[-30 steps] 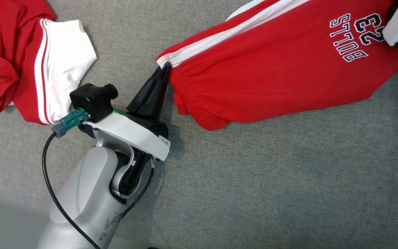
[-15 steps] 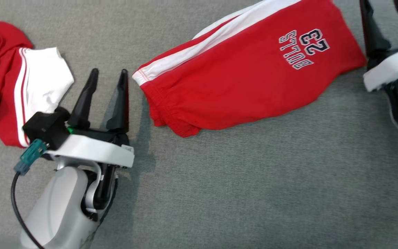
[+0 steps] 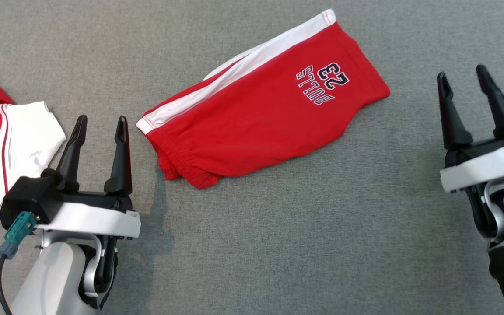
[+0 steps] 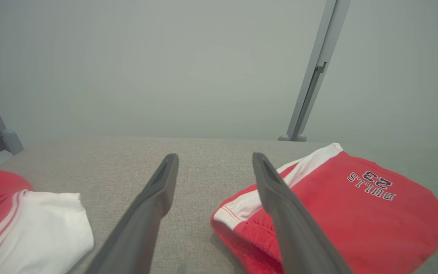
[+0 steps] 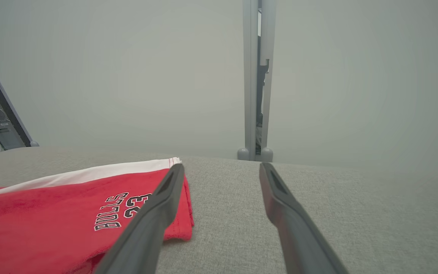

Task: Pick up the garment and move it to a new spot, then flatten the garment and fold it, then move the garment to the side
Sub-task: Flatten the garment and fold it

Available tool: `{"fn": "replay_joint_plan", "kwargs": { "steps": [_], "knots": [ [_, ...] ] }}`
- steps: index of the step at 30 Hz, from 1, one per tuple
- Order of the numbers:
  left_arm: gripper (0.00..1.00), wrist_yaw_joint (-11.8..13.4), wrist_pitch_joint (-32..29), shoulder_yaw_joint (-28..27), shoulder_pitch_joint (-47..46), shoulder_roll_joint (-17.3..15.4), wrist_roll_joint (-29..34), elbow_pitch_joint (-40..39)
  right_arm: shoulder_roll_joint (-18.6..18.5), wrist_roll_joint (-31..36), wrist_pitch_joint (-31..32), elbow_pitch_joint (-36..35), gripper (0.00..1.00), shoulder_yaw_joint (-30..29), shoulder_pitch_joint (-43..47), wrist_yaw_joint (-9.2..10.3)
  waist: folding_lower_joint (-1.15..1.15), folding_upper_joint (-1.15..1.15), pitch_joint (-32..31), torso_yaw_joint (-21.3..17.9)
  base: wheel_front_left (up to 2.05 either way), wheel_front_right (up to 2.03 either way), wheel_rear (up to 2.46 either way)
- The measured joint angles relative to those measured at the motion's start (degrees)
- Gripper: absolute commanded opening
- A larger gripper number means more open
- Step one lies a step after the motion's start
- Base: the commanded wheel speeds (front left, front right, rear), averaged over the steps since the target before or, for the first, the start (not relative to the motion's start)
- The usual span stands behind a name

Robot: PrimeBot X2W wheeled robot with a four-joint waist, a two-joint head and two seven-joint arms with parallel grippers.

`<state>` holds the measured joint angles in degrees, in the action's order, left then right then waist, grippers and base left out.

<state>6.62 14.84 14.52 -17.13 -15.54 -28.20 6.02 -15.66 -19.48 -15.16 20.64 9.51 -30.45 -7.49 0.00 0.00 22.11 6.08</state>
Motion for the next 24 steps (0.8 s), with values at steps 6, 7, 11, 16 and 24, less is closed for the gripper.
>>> {"fn": "replay_joint_plan", "kwargs": {
  "steps": [6,7,11,16,24],
  "knots": [
    [1.0,-0.53,0.0,-0.51,1.06,0.2,0.53,0.71,2.24,1.91,1.71,-4.14,1.0,-2.69,4.05,0.0,0.0,0.0,-1.19,-0.85,0.0,0.0,0.0],
    [1.0,-0.59,0.0,-0.51,1.1,0.19,0.67,0.9,2.48,2.02,2.15,-4.72,1.0,-2.98,4.28,0.0,0.0,0.0,-1.19,-0.84,0.0,0.0,0.0],
    [1.0,-0.86,0.0,-0.47,1.05,0.21,1.13,1.09,2.78,2.79,3.9,-6.36,1.0,-3.63,4.35,0.0,0.0,0.0,-0.89,-0.43,0.0,0.0,0.0],
    [1.0,-0.96,0.0,-0.26,0.18,0.78,1.49,0.83,1.88,3.8,7.21,-5.24,1.0,-3.16,1.43,0.0,0.0,0.0,0.18,0.97,0.0,0.0,0.0],
    [1.0,-2.04,0.03,-0.05,-1.27,2.98,2.87,0.88,0.66,4.49,11.93,5.09,1.0,1.55,-6.43,0.0,0.0,0.0,2.75,4.72,0.0,0.0,0.0]
  ]
}}
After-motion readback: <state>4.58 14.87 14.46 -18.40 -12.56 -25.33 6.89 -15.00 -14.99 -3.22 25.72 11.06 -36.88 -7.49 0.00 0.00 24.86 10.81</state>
